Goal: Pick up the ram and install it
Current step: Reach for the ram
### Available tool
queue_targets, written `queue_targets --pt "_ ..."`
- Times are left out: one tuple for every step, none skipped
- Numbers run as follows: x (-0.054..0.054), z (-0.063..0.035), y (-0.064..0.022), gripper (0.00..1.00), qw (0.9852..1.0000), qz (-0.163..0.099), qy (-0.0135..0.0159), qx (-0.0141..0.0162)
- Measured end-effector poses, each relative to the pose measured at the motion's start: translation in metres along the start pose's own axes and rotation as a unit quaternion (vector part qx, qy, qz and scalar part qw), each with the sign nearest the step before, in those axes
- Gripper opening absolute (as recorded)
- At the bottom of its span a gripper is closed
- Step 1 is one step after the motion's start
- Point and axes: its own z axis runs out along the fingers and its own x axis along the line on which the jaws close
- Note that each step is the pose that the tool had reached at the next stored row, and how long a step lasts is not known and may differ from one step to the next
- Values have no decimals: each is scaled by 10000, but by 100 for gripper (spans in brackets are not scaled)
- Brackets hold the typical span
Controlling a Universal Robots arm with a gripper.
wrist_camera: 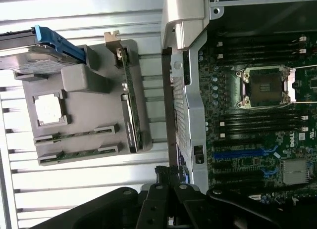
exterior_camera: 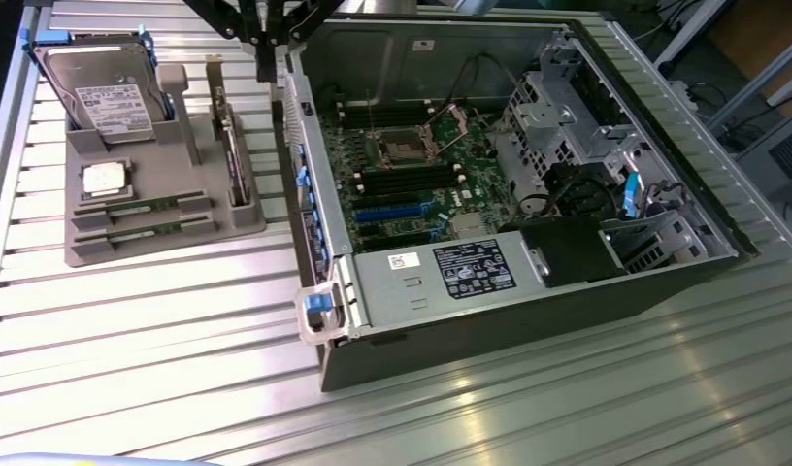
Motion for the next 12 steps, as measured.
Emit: queue_targets --pt "8 0 -1 11 10000 0 0 4" --pt "13 0 -1 11 10000 0 -1 7" --pt "21 -1 -2 11 10000 0 -1 11" --pt "28 -1 -2 11 10000 0 -1 15" --pt "35 -1 -3 11 10000 0 -1 18" --pt "42 -1 -3 11 10000 -1 -1 21" --pt "66 -2 -5 11 10000 -1 -2 27" --pt "80 -2 -6 11 10000 -1 -2 30" --pt "90 -2 -7 11 10000 -1 -3 34" --pt "103 -3 -8 11 10000 -1 -3 37" --pt "113 -3 -9 11 10000 -1 -3 39" --pt "125 -3 -9 11 10000 -1 -3 41"
